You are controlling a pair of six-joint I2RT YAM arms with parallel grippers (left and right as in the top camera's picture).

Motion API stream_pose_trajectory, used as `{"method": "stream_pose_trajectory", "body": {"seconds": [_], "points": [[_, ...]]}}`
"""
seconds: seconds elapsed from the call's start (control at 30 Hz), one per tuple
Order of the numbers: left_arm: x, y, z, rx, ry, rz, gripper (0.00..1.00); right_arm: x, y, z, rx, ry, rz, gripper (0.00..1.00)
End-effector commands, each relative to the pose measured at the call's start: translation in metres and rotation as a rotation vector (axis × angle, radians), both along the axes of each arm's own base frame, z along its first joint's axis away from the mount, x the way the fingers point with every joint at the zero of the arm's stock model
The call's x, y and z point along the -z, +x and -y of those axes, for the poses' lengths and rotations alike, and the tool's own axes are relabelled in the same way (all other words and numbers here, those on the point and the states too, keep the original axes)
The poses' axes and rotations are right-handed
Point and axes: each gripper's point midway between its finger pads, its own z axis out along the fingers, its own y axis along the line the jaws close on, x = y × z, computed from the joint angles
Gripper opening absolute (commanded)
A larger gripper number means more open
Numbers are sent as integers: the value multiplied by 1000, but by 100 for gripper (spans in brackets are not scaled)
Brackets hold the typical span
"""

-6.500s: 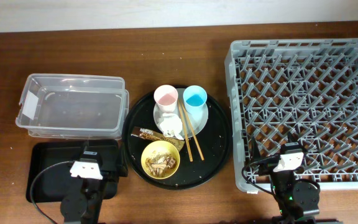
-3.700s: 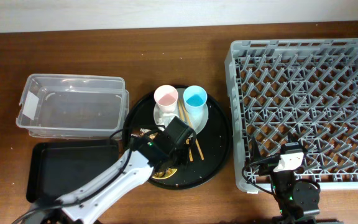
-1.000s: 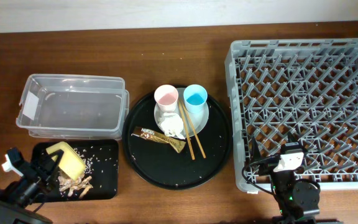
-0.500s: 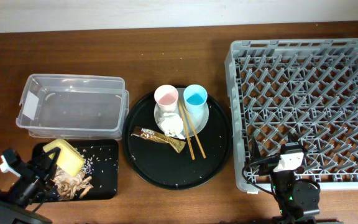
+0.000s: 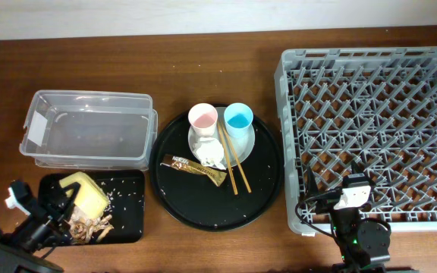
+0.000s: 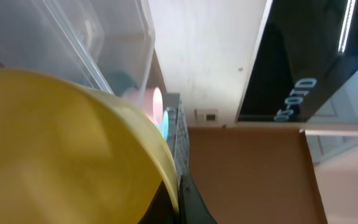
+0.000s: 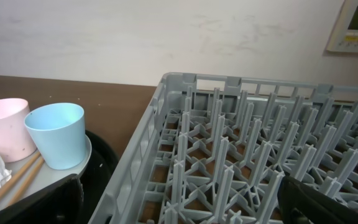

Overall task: Sort waste into correct bins and load items into the dishwasher rack
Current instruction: 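Carry the yellow bowl back and set it on the round tray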

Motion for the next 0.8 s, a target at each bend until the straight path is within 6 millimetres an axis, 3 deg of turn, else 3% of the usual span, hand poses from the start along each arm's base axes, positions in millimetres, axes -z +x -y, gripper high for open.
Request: {"method": "stream_pose_trajectory", "body": {"seconds": [0.0,0.27,0.3,0.4,0.5,0.57,0.63,0.73,0.77], "points": [[-11,4,18,74,55,51,0,3,0,2,9,-1,-5,98],[-69,18,96,381,184,167,0,3,0,2,9,-1,-5,98],[-80,17,113,451,205,192,0,3,0,2,9,-1,-5,98],[-94,18,140,573,218,208,0,3,0,2,9,-1,-5,98],[-80,23,159,679,262,115,1,3,0,2,9,-1,-5,98],[-50,31,175,741,370,-54,0,3,0,2,9,-1,-5,98],[-32,38,192,759,497,-147,1,3,0,2,9,-1,-5,98],[-12,42,232,773,704,-218,0,3,0,2,9,-1,-5,98],[0,35,254,777,838,-242,0,3,0,2,9,-1,-5,98]]}}
